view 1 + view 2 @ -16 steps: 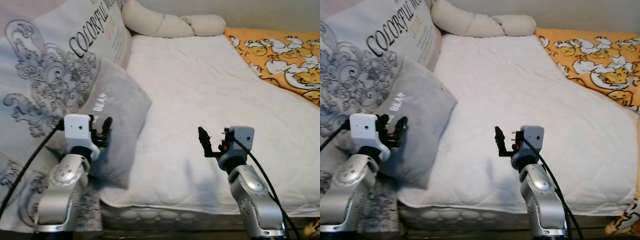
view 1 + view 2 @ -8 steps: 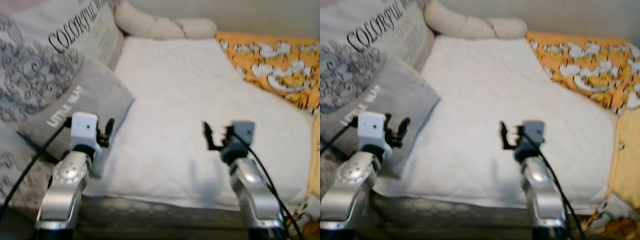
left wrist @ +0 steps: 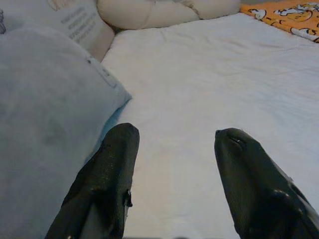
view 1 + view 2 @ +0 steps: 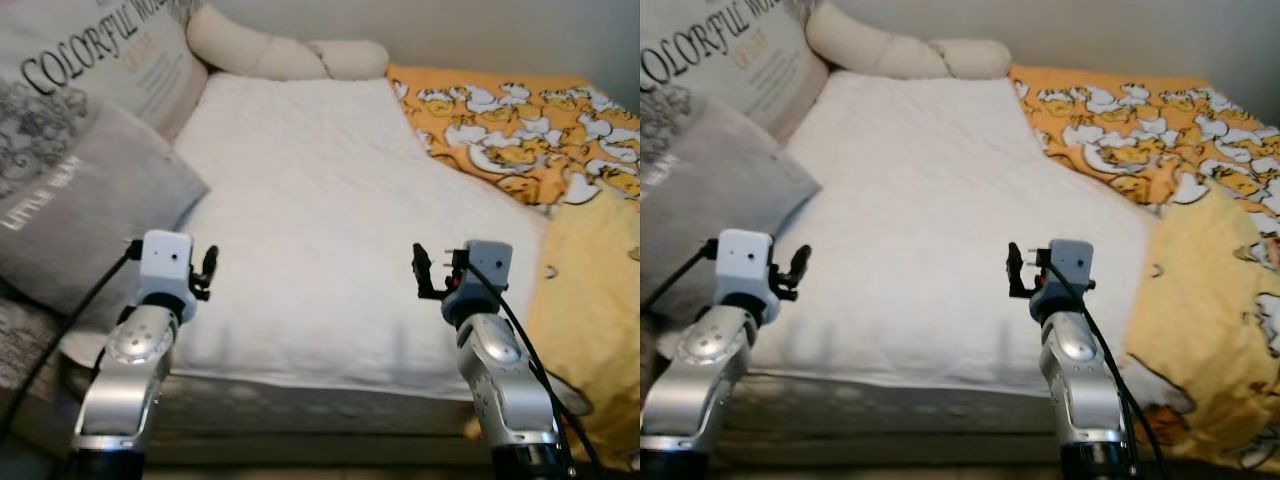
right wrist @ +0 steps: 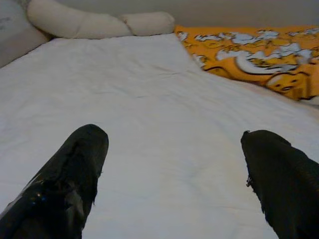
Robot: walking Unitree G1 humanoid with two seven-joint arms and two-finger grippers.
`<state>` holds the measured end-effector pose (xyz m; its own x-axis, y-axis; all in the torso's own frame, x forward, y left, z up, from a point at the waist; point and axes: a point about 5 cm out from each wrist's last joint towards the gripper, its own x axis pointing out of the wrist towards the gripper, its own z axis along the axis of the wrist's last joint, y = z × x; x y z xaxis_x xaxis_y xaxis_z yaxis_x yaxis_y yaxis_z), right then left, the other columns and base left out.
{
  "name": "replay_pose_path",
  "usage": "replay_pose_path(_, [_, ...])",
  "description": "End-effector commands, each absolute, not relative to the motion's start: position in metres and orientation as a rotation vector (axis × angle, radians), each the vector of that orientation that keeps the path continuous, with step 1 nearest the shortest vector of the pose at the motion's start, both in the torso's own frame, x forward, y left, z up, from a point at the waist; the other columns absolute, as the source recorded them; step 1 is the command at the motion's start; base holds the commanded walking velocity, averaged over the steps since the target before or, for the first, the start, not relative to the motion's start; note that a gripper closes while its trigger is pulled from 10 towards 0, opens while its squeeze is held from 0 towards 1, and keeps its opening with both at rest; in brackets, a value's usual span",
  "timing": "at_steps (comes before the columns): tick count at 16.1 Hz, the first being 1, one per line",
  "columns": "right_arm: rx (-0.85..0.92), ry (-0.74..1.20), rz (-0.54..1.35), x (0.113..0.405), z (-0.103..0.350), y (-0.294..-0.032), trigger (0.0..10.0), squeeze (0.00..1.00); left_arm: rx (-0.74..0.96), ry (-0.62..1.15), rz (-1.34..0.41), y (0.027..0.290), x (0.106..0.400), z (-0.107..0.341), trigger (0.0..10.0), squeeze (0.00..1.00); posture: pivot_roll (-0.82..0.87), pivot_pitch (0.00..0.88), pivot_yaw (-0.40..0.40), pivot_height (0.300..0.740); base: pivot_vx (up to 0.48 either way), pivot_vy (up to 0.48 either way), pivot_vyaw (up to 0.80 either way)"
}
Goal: Clean up the room
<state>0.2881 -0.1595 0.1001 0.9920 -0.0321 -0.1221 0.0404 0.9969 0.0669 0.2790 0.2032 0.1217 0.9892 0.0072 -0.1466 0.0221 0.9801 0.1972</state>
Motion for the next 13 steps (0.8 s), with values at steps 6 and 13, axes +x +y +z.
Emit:
replay_pose_path(6, [0.022, 0.135, -0.054, 0.2883, 0.0967, -0.1656, 10.0, 0.0, 0.209, 0.175, -0.022, 0.1983, 0.2792, 0.1138, 10.0, 0.0, -0.01, 0.0, -0.01, 0.74, 0.0, -0.411, 0.0])
replay_pose_path(13, [0.013, 0.138, -0.037, 0.289, 0.0974, -0.167, 10.0, 0.0, 0.205, 0.174, -0.04, 0.1948, 0.2794, 0.1121, 10.0, 0.0, -0.02, 0.0, -0.008, 0.74, 0.0, -0.408, 0.0])
